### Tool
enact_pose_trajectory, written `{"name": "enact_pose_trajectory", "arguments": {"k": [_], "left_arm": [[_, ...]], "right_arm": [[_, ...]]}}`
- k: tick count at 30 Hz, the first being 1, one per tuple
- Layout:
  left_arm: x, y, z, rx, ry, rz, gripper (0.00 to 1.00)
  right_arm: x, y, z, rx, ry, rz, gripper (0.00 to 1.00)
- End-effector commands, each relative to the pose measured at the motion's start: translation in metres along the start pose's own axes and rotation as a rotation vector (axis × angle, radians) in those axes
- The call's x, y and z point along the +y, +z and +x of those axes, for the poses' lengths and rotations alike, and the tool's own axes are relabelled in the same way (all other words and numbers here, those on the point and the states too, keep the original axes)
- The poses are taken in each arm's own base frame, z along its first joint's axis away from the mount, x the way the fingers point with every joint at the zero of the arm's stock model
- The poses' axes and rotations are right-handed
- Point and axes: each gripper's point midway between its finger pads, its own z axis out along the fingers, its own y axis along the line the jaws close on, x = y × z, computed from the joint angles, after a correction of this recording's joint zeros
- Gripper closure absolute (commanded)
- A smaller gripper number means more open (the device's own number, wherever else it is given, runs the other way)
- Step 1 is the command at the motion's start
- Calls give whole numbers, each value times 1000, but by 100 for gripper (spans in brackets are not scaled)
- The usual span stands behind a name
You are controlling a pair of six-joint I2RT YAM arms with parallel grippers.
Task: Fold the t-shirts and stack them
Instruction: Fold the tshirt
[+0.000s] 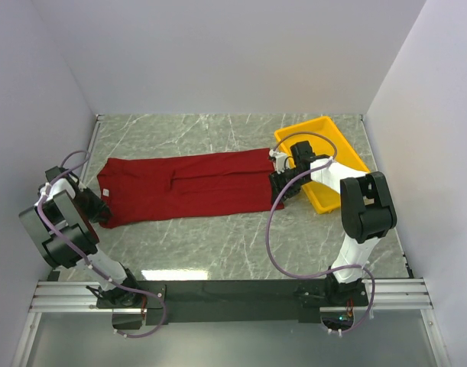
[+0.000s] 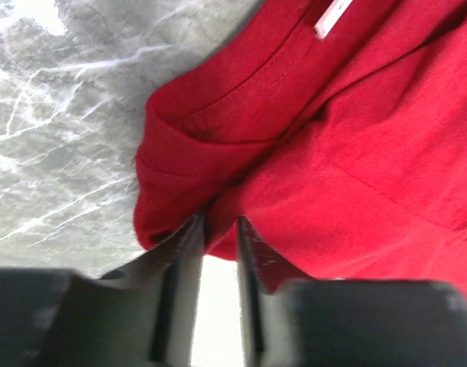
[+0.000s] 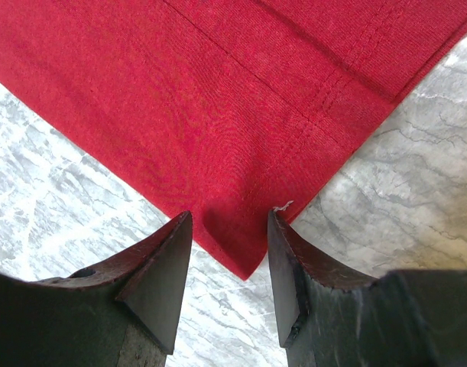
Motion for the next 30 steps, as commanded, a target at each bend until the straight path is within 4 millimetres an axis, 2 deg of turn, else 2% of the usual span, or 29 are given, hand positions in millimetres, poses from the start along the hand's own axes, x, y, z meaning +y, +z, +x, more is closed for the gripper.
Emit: {"name": "enact_pose_trajectory", "arguments": {"k": [1, 2, 6, 12, 24, 27, 30], "left_arm": [[0, -7, -7, -16, 31, -19, 73], [2, -8, -7, -15, 30, -27, 82], [4, -10, -11, -27, 29, -46, 99], [5, -18, -19, -62, 36, -68, 99], [4, -24, -18, -91, 37, -66, 99], [4, -26, -20, -100, 35, -69, 99], [4, -29, -22, -116, 33, -74, 99]], "right_arm": [[-3, -6, -13, -31, -9, 15, 49], [-3, -7, -13, -30, -7, 18, 49], [-5, -9, -16, -35, -4, 21, 49], [-10, -12, -18, -36, 39, 54, 49], [-19, -11, 1, 23, 103, 120, 50], [-15, -10, 4, 33, 105, 99, 53], [-6, -9, 7, 38, 105, 56, 62]]}}
